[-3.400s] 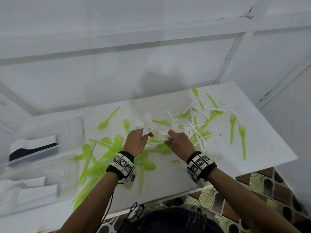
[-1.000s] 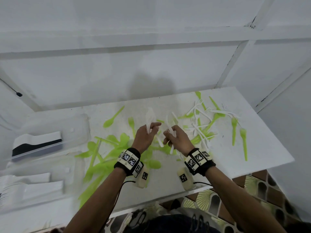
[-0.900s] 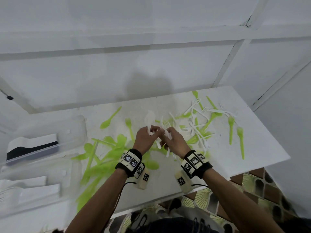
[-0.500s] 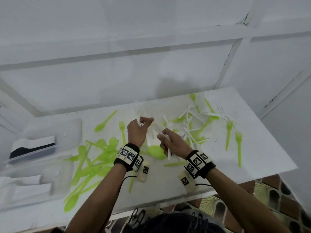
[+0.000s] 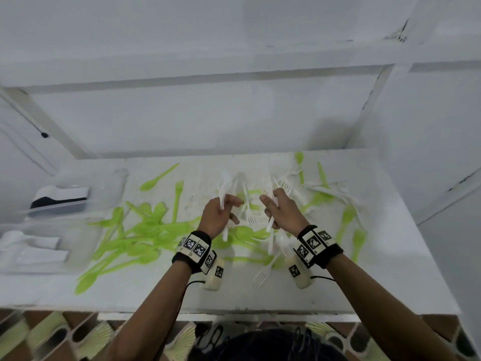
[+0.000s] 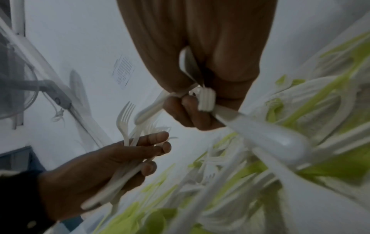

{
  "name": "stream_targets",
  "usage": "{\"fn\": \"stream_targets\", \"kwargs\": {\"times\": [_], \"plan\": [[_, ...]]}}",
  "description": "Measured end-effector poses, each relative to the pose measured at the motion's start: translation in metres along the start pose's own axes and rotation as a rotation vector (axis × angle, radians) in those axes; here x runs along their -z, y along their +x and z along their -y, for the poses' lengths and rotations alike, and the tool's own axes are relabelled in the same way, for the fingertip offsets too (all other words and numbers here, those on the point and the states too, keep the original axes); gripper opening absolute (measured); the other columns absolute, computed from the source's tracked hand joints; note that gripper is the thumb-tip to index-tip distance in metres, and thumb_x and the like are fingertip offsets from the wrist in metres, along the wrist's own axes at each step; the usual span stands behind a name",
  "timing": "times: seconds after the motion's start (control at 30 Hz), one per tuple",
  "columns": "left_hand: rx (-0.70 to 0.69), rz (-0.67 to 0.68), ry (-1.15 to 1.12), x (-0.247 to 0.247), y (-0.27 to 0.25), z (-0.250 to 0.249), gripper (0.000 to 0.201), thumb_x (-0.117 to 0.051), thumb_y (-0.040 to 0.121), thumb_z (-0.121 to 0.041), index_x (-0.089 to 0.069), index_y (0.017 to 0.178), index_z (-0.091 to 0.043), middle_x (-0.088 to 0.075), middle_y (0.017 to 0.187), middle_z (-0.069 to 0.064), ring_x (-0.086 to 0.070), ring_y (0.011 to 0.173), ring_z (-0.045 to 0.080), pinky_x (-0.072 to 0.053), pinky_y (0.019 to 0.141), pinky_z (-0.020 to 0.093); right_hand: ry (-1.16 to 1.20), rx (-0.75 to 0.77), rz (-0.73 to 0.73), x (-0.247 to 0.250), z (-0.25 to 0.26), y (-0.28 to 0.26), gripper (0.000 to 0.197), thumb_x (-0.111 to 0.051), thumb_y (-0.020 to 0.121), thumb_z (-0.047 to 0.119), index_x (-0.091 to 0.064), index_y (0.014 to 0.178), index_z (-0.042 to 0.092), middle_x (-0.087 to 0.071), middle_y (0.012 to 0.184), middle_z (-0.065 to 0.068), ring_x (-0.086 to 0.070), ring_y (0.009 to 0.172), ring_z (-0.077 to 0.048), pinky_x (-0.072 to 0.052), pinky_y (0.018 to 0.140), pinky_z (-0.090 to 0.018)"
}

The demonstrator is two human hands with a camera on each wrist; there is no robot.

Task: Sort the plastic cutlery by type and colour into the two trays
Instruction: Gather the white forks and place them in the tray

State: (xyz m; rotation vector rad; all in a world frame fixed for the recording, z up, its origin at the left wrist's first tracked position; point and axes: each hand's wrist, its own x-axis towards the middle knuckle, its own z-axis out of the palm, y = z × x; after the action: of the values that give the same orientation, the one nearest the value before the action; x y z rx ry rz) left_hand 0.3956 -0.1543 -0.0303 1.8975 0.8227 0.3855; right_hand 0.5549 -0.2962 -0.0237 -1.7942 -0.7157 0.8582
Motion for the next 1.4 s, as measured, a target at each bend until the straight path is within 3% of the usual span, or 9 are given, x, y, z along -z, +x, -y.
{"fn": "stream_targets", "kwargs": {"times": [0.17,0.27,0.43,0.57,0.73,0.97,1.13,1.27,1.4], "plan": [[0.032,0.055,0.310,-0.001,0.002,-0.001,0.038,-0.046,0.098,-0.001,-0.076,0.095,-0.024,-0.069,0.095,0.001,-0.062,0.062,0.013,-0.047,0.070,0.030,-0.027,0.001,-0.002,0.006,-0.007,0.004,0.039,-0.062,0.099,0.043,-0.040,0.101,0.010,-0.058,0.076,-0.009,-0.052,0.054,-0.017,-0.045,0.044,-0.023],[0.046,0.106,0.550,-0.006,0.006,-0.003,0.016,-0.063,0.094,-0.024,-0.076,0.103,-0.022,-0.072,0.104,0.003,-0.066,0.097,0.024,-0.051,0.083,0.034,-0.047,0.014,0.007,0.012,-0.007,0.003,0.042,-0.067,0.096,0.042,-0.041,0.091,0.009,-0.059,0.072,-0.010,-0.053,0.044,-0.012,-0.045,0.042,-0.024],[0.060,0.189,0.870,-0.011,0.009,0.003,0.048,-0.076,0.079,-0.056,-0.066,0.110,-0.022,-0.060,0.106,0.001,-0.059,0.105,0.022,-0.044,0.080,0.033,-0.120,0.051,-0.056,0.029,-0.006,0.001,0.045,-0.079,0.086,0.043,-0.047,0.072,0.014,-0.053,0.062,0.002,-0.051,0.045,0.000,-0.044,0.044,-0.021],[0.001,0.179,0.924,-0.007,0.014,0.010,0.036,-0.070,0.085,-0.052,-0.068,0.107,-0.023,-0.062,0.107,0.001,-0.061,0.109,0.024,-0.045,0.080,0.034,-0.069,0.044,0.025,0.040,-0.010,0.000,0.046,-0.079,0.087,0.031,-0.052,0.103,-0.002,-0.070,0.077,-0.017,-0.068,0.064,-0.008,-0.048,0.046,-0.024],[-0.165,0.168,1.009,0.004,0.017,0.008,0.033,-0.058,0.095,-0.049,-0.070,0.108,-0.021,-0.066,0.106,0.004,-0.063,0.105,0.027,-0.042,0.073,0.033,-0.112,0.066,0.042,0.038,-0.011,-0.006,0.024,-0.061,0.098,0.014,-0.041,0.099,0.000,-0.077,0.083,-0.006,-0.069,0.059,-0.027,-0.045,0.050,-0.019],[-0.206,0.360,0.694,0.041,0.015,0.015,0.047,-0.052,0.079,-0.060,-0.073,0.104,-0.026,-0.076,0.098,-0.002,-0.070,0.094,0.021,-0.055,0.078,0.039,-0.286,0.141,-0.056,0.010,-0.010,-0.007,0.028,-0.069,0.095,0.023,-0.045,0.096,0.008,-0.069,0.084,0.001,-0.061,0.058,-0.002,-0.045,0.059,-0.020],[-0.207,0.269,0.477,0.067,0.010,0.016,0.037,-0.057,0.079,-0.055,-0.075,0.093,-0.026,-0.070,0.080,-0.009,-0.062,0.073,0.005,-0.046,0.067,0.028,-0.261,0.165,0.076,-0.019,0.002,-0.006,0.041,-0.083,0.081,0.027,-0.045,0.090,0.017,-0.074,0.094,0.002,-0.067,0.083,-0.009,-0.049,0.072,-0.027],[-0.178,0.174,0.320,0.082,0.005,0.013,0.012,-0.075,0.089,-0.023,-0.070,0.078,-0.025,-0.058,0.061,-0.021,-0.054,0.057,-0.002,-0.036,0.056,0.014,-0.311,0.200,0.053,-0.041,0.013,-0.002,0.045,-0.084,0.081,0.029,-0.042,0.094,0.018,-0.063,0.089,0.004,-0.056,0.071,-0.010,-0.040,0.060,-0.015],[-0.076,0.163,0.138,0.095,0.004,0.021,0.023,-0.068,0.097,-0.036,-0.071,0.079,-0.021,-0.066,0.062,-0.013,-0.058,0.049,0.003,-0.048,0.062,0.028,-0.308,0.249,0.090,-0.056,0.021,0.002,0.043,-0.084,0.082,0.031,-0.045,0.095,0.020,-0.063,0.081,0.013,-0.064,0.076,-0.022,-0.044,0.061,-0.023]]}}
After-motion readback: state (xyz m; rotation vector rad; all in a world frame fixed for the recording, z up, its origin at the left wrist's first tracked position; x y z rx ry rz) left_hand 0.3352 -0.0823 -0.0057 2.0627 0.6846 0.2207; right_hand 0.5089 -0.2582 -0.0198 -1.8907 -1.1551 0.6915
